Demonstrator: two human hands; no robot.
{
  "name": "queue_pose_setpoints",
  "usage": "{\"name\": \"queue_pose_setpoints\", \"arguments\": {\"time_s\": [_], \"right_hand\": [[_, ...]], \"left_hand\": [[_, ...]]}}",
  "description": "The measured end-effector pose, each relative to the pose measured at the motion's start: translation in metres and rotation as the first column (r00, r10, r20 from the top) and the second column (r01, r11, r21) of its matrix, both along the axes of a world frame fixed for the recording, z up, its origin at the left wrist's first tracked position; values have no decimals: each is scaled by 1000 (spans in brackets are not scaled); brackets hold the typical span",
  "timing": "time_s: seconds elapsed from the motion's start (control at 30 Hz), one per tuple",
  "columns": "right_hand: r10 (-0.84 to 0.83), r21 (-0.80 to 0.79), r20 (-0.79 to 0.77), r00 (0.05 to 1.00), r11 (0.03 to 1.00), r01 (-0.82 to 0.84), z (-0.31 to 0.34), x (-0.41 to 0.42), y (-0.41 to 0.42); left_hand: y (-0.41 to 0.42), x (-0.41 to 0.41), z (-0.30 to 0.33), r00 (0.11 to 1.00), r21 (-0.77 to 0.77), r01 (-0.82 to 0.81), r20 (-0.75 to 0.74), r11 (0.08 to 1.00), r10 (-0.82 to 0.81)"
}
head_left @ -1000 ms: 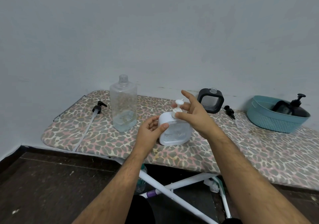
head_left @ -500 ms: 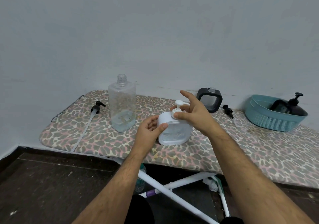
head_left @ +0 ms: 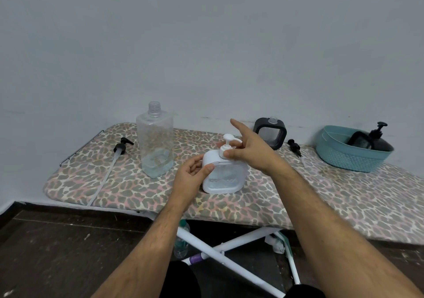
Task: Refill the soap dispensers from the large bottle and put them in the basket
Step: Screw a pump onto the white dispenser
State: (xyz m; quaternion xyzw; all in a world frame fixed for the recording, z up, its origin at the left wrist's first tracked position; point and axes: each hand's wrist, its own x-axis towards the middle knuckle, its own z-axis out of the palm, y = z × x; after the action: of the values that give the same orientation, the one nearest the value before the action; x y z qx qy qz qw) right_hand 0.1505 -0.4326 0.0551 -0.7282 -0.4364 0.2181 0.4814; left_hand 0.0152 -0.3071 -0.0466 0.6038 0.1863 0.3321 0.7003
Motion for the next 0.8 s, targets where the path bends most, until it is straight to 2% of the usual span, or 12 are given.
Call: {"name": "queue_pose_setpoints", "arguments": {"time_s": [0.17, 0.4, 0.67, 0.8], "right_hand": [[50, -76, 51, 997, 996, -46, 5, 4, 2], [-8, 18, 66, 998, 1000, 7, -10, 4, 4], [-235, 152, 155, 959, 965, 212, -26, -23, 4], [-280, 168, 202, 939, 954, 248, -26, -29, 5]], "left_hand": [[2, 0, -1, 1000, 2, 3, 3, 1000, -3], [0, 0, 1, 1000, 0, 8, 16, 1000, -8], [1, 1, -1, 1000, -5, 9, 26, 1000, -9], [1, 0, 0, 1000, 4, 8, 20, 1000, -8]]}}
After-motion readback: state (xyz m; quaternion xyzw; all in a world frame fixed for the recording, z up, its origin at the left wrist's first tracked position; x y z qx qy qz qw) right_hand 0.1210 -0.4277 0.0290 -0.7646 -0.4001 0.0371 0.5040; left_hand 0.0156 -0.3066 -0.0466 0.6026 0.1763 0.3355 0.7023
